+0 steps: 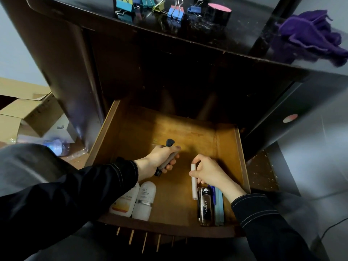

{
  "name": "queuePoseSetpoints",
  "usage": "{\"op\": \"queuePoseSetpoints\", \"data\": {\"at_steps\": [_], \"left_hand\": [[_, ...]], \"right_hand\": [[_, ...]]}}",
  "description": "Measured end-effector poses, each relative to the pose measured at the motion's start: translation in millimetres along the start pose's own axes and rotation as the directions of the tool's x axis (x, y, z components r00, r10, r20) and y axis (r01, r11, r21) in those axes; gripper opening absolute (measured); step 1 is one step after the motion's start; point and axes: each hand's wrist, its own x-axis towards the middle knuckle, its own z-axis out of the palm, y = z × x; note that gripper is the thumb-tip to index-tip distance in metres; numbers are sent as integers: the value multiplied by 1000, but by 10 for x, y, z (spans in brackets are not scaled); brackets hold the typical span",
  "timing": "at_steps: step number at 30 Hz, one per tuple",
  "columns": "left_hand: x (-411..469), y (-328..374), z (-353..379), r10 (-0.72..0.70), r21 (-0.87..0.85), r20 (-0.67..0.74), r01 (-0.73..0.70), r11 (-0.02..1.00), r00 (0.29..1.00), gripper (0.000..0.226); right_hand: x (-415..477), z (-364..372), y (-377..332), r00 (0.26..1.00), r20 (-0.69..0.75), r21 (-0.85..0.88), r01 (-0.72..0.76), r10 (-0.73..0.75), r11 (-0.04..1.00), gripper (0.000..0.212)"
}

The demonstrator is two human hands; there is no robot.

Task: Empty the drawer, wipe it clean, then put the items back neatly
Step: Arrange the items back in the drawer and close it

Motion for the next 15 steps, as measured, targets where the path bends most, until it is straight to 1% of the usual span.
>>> {"op": "queuePoseSetpoints", "data": {"at_steps": [3, 7, 12, 15], "left_hand": [[-4, 17, 2, 3, -6, -2, -3, 1000, 1000, 32], [4, 15, -2, 3, -9, -4, -3, 1000, 1000, 31], [23, -10, -22, 7, -19, 6, -7, 1000, 1000, 31], [32, -22, -30, 3, -18, 10, -2, 1000, 1000, 32]], "right_hand": [[-16, -4, 5, 1000, 29, -64, -2, 4, 998, 29], [-34, -28, 10, 995, 94, -235, 48, -27, 971, 23], [-62, -27, 41, 962, 271, -251, 98, -28, 963, 20], [-77, -26, 40, 948, 318, -247, 111, -28, 963, 19]]}}
